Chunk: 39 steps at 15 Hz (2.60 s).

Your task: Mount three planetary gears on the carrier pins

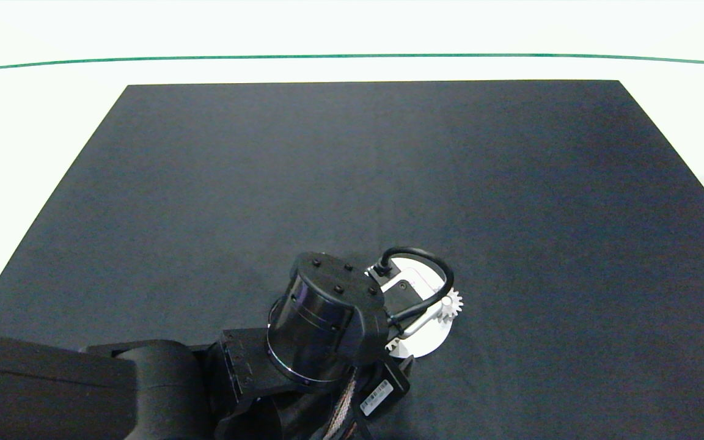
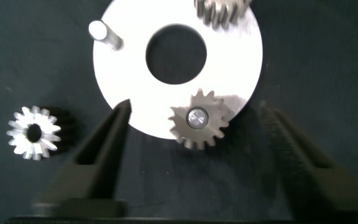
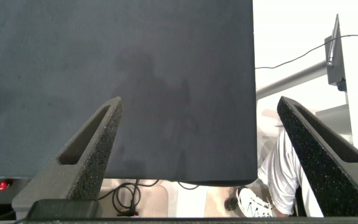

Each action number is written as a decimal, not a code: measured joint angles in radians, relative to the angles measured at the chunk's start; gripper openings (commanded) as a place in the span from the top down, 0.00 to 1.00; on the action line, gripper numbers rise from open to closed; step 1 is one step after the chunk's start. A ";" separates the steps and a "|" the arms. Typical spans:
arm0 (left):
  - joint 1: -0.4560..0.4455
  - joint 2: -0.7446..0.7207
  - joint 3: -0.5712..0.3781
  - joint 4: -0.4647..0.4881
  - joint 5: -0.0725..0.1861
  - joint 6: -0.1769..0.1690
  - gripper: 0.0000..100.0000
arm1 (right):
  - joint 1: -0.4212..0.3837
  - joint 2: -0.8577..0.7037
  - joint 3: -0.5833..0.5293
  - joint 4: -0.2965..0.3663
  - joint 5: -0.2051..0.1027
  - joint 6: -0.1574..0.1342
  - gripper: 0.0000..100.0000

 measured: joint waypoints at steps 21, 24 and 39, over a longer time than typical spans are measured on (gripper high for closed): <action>0.360 -0.005 -0.210 0.263 -0.215 0.003 0.00 | -0.002 0.018 -0.077 0.003 0.001 -0.002 0.00; 0.383 -0.001 -0.179 0.205 -0.227 0.004 0.01 | -0.002 0.019 -0.076 0.003 0.001 -0.002 0.00; 0.392 0.010 -0.114 0.124 -0.230 0.010 0.31 | -0.004 0.019 -0.084 0.004 0.000 -0.005 0.00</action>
